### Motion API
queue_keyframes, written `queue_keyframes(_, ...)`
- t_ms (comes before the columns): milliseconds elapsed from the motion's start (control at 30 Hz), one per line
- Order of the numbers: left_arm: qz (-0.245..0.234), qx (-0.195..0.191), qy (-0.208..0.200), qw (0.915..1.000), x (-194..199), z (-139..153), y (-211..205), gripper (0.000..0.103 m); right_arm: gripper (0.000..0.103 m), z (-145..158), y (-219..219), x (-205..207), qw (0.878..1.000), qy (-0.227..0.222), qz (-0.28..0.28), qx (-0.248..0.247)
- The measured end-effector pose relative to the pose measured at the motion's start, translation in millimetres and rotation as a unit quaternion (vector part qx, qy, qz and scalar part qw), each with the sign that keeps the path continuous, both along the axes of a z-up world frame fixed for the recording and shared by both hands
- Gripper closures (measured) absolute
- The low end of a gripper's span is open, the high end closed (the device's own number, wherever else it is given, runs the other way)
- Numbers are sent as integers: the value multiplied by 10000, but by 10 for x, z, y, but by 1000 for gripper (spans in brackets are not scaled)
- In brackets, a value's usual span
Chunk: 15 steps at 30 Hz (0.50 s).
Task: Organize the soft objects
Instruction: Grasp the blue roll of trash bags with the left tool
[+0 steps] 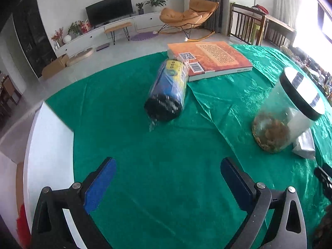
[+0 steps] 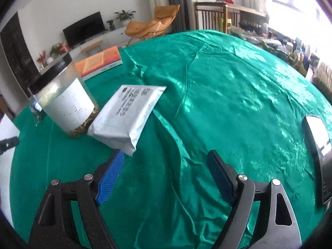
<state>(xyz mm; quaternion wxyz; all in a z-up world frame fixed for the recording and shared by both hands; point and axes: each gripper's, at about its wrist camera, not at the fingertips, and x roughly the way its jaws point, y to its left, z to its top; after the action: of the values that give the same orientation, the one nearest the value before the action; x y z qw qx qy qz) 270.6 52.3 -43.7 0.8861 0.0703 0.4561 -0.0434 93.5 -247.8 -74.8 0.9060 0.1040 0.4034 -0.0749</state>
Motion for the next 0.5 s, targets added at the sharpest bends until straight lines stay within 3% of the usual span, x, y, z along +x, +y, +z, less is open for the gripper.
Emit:
queue_keyframes(200,19,472,-51,9989,786,-9,-239,3,18,-49,159,-48,9992,172,365,-39)
queue_keyframes(333,270,904,389,9948,1251,-294,-232,3,17,-69,247,-21,9979,265,429,-396)
queue_keyframes(433,611,704,659,9935,1442,-487,-79,4,17,-76,251,16,9976,279,432,-472)
queue_keyframes(467,635,464,699,9944,1459,-507,-24,12,17,-70,261,18,9974,284,433,-491)
queue_keyframes(500,588,118,714,9956,1464,-510,15,42,17,-74,261,32,9973,292,435,-516)
